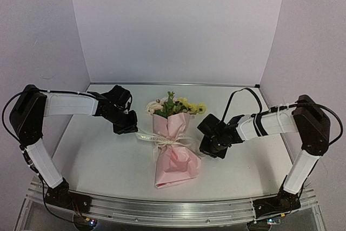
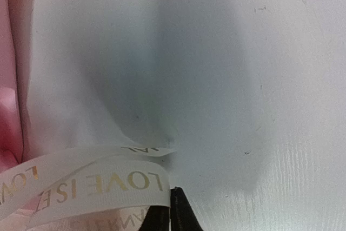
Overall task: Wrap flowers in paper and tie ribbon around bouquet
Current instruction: Tie the half-tied ribbon around the folded bouquet.
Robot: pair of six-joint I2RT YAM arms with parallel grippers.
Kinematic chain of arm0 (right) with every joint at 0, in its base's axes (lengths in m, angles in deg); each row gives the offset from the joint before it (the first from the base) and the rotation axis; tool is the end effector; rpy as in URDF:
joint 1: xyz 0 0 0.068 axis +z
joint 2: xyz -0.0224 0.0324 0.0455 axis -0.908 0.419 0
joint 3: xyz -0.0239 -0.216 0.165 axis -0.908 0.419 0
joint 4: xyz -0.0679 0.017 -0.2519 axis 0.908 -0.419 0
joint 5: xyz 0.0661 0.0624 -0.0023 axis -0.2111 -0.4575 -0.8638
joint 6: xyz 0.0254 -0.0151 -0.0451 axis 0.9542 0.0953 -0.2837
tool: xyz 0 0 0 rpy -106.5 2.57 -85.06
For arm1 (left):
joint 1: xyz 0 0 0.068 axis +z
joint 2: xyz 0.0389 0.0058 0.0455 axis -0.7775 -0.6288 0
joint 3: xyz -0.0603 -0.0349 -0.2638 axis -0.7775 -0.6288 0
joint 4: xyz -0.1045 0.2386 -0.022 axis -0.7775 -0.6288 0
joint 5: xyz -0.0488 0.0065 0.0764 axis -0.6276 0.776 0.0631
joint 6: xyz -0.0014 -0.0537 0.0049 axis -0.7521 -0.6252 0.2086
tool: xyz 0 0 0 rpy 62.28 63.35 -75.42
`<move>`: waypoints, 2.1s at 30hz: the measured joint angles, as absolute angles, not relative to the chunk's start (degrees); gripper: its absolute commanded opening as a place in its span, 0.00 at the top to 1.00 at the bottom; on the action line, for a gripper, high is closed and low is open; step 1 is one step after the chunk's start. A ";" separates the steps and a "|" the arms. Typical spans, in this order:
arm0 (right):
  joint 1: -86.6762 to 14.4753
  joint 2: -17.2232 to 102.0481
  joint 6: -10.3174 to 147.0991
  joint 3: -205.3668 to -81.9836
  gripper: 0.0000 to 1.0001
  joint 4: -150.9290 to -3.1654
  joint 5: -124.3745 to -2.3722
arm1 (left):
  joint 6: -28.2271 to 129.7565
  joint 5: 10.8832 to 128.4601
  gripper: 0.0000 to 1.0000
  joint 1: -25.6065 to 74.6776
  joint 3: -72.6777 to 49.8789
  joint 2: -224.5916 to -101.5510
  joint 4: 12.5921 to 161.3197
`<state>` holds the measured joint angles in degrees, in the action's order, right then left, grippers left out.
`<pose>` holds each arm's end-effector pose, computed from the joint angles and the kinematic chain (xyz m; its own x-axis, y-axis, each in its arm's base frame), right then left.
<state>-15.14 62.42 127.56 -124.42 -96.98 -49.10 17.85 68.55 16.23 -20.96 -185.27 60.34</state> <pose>0.2167 0.2528 0.1435 -0.9047 0.3325 -0.2663 0.2346 0.9107 0.3399 0.2803 -0.2019 0.1898 -0.9470 -0.1839 -0.2635 -0.0457 0.8889 -0.4559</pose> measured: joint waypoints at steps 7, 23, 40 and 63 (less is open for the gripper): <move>-15.14 62.44 126.02 -124.73 1.00 -99.05 -45.81 | 17.85 68.59 1.00 16.23 -20.98 -185.27 60.34; -15.03 60.91 122.80 -125.70 1.00 -104.99 -40.01 | 17.86 68.57 1.00 16.23 -20.98 -185.27 60.34; -14.77 60.20 121.65 -125.69 1.00 -106.11 -38.86 | 17.90 68.61 1.00 17.23 -23.82 -183.93 60.78; -16.98 56.40 123.38 -120.44 1.00 -102.79 -39.05 | 17.83 64.54 1.00 21.57 -27.74 -182.99 62.39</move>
